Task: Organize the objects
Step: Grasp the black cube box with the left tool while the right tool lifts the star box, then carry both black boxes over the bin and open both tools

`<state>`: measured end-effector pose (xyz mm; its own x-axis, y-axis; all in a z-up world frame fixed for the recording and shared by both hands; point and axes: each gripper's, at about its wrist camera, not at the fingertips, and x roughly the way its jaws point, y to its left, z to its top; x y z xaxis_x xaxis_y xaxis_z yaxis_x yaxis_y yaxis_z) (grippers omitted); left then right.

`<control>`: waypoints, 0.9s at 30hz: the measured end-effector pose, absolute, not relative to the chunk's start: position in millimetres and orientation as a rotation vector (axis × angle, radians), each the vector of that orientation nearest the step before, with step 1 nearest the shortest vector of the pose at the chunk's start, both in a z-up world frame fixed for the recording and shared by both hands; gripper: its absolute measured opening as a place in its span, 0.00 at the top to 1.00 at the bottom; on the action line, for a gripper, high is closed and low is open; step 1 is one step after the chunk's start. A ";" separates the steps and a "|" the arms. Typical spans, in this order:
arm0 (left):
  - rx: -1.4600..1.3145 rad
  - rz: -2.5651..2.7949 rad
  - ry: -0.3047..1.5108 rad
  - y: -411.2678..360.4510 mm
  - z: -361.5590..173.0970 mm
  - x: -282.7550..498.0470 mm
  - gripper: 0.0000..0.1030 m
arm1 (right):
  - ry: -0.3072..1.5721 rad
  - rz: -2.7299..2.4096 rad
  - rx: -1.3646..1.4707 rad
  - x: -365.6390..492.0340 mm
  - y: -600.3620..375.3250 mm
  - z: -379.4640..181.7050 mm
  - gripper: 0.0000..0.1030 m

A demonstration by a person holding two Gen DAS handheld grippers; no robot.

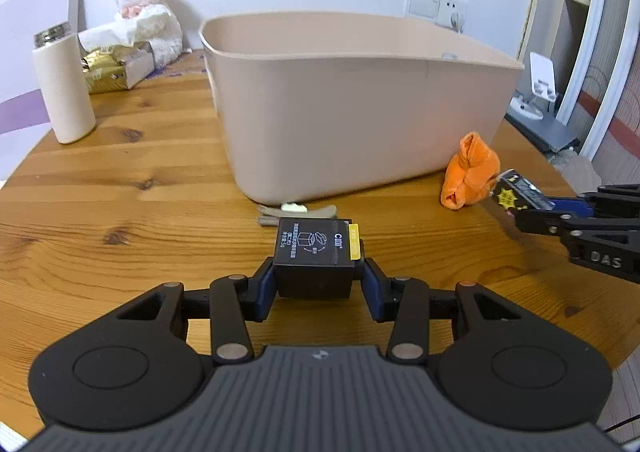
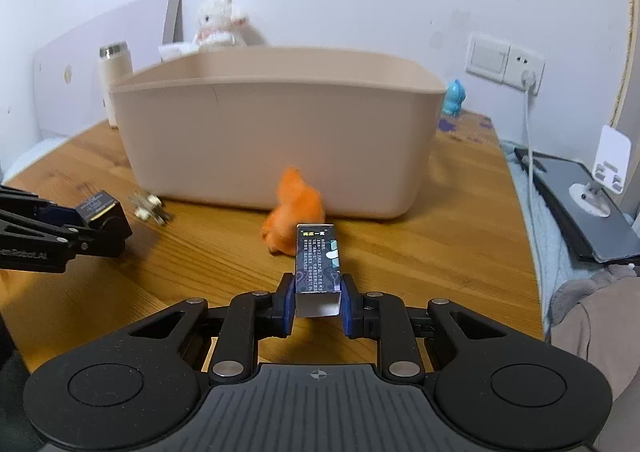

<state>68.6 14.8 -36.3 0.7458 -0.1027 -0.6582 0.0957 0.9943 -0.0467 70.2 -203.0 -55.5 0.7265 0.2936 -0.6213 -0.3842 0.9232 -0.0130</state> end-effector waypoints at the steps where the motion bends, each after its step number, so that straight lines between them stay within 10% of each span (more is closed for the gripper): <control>1: -0.012 -0.108 0.715 16.6 -33.5 66.9 0.55 | 0.649 0.375 -0.139 66.9 -203.8 -50.6 0.80; 27: -0.010 -0.075 0.495 44.1 81.7 89.2 0.55 | 0.361 0.355 -0.062 66.0 -184.1 54.1 0.80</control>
